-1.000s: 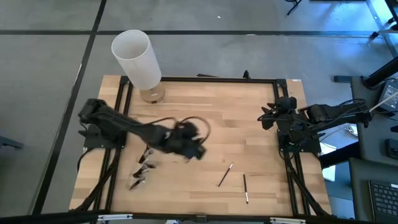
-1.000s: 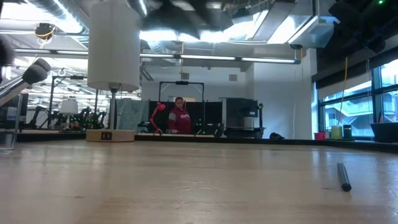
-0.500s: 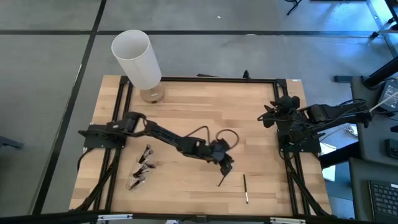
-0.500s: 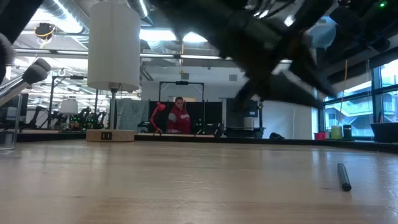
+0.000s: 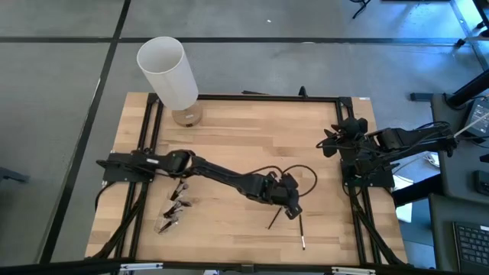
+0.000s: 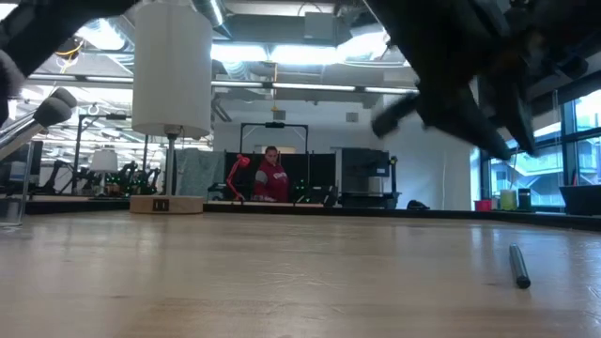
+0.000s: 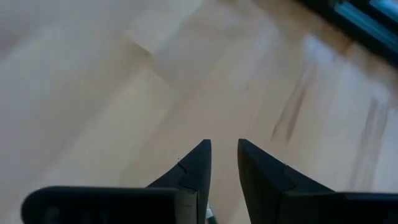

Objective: Put items in baskets/containers
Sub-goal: Put the black eyeshadow brush into the transparent organizer

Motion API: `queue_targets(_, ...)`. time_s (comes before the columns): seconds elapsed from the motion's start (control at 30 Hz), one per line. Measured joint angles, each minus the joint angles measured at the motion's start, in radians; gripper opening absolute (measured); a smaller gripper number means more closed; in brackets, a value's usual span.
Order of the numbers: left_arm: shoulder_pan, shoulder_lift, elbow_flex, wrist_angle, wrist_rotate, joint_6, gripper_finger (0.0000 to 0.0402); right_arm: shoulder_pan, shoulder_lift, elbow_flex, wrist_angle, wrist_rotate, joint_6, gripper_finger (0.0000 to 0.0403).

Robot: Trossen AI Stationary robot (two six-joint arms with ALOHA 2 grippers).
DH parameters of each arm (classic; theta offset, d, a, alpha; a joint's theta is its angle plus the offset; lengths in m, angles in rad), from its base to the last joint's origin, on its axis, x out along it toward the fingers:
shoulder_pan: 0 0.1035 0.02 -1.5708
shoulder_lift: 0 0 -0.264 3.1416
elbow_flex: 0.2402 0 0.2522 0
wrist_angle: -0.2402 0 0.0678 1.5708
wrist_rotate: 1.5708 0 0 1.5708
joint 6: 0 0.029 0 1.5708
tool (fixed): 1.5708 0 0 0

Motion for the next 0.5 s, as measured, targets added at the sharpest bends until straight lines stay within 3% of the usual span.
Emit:
queue_targets(0.2,-0.003,0.071,0.024,-0.018,0.120,-0.034,0.0074,0.000,0.000,0.000,0.000,-0.015,0.000,0.0163)
queue_targets(0.5,-0.006,0.070,0.025,-0.090,0.058,-0.039,0.0074,0.000,0.000,0.000,0.000,-0.016,0.000,0.0163)
